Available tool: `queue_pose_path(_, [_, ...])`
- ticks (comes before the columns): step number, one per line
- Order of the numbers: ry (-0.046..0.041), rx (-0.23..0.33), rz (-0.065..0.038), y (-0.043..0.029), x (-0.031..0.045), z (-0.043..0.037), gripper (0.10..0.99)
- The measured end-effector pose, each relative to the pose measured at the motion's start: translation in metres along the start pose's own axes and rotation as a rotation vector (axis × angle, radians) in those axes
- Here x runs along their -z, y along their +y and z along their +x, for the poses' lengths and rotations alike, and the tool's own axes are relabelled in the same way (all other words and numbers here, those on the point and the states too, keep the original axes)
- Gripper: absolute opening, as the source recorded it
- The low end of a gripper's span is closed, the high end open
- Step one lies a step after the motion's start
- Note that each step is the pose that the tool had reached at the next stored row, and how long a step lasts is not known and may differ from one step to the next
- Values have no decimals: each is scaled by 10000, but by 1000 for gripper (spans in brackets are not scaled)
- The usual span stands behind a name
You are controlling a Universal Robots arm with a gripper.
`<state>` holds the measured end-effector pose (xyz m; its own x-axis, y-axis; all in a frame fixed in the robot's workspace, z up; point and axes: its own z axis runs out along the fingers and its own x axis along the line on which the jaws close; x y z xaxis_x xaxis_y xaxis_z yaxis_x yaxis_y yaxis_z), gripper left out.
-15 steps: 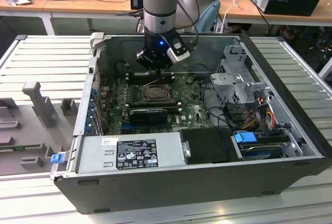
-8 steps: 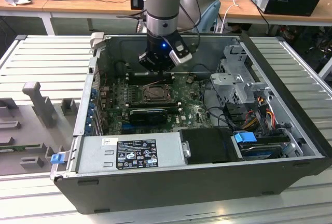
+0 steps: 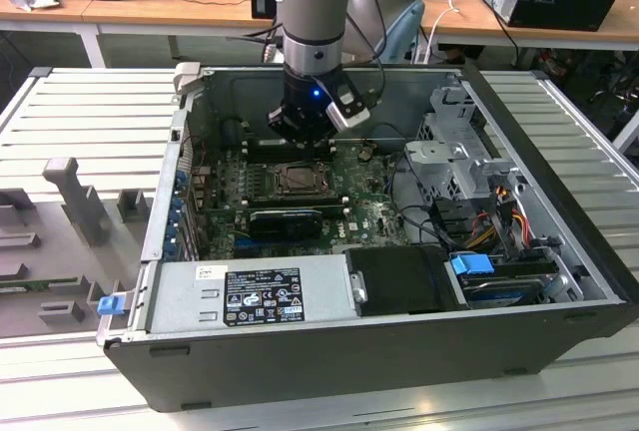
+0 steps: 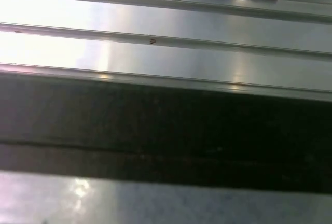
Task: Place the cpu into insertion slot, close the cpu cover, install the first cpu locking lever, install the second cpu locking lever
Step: 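Install the first cpu locking lever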
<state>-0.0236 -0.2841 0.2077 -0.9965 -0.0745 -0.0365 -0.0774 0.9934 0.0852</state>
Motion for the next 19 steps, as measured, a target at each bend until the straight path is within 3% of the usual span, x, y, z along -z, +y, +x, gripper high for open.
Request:
queue_pose_path(12, [40,14,416,9,-40,-22,106])
queue_pose_path(17, [48,11,401,13,-67,-21,106])
queue_pose_path(19, [34,6,234,17,-69,-21,106])
